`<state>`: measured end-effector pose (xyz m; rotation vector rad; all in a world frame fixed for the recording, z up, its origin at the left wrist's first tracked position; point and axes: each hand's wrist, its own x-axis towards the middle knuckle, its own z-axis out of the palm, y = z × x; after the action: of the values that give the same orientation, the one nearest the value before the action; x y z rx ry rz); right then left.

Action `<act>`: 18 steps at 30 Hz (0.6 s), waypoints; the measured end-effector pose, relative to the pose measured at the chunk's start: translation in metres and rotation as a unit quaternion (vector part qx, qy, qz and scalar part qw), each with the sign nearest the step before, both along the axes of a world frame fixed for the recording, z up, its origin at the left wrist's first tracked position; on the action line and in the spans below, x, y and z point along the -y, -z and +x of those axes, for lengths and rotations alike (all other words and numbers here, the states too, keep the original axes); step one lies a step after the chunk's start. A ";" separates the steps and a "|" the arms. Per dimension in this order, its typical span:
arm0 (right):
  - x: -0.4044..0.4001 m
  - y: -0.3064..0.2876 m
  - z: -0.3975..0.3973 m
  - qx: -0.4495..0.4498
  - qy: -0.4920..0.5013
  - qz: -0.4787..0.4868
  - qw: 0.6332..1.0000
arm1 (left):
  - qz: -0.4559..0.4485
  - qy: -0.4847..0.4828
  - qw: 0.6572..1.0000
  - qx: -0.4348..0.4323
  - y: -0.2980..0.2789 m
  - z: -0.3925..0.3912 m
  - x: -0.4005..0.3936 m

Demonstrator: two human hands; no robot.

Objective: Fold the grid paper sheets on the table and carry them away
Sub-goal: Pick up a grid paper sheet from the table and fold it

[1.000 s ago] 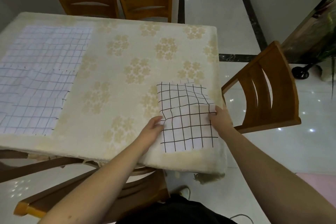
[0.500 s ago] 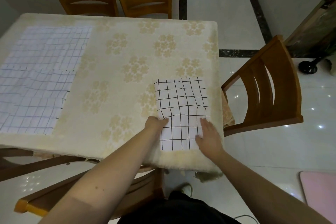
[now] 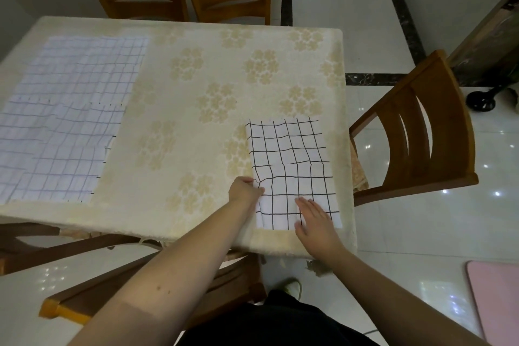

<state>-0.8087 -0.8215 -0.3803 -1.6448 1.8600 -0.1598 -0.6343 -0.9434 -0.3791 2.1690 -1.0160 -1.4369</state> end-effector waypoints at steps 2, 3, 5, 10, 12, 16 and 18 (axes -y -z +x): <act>-0.004 -0.005 0.010 0.024 0.031 -0.028 0.999 | -0.001 -0.010 1.000 -0.015 -0.001 0.008 0.001; -0.005 -0.009 0.016 0.033 0.043 -0.040 0.998 | -0.002 -0.019 0.999 -0.029 -0.002 0.013 0.001; -0.006 -0.016 0.031 0.041 0.044 -0.065 0.996 | -0.004 -0.033 0.998 -0.049 -0.006 0.022 0.000; 0.009 -0.038 0.076 0.049 0.007 -0.093 0.994 | -0.008 -0.017 0.995 -0.100 -0.025 0.034 -0.004; 0.017 -0.045 0.095 0.031 0.006 -0.071 0.997 | 0.016 -0.006 0.989 -0.144 -0.035 0.037 -0.005; 0.022 -0.056 0.121 -0.014 0.035 -0.006 0.999 | 0.049 0.042 0.983 -0.171 -0.046 0.044 -0.004; 0.021 -0.061 0.127 -0.055 0.044 -0.015 0.997 | 0.046 0.067 0.982 -0.169 -0.053 0.046 -0.004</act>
<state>-0.6818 -0.8427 -0.3196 -1.6232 2.0236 -0.1369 -0.5883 -0.9393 -0.3263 1.8535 -1.0001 -1.8706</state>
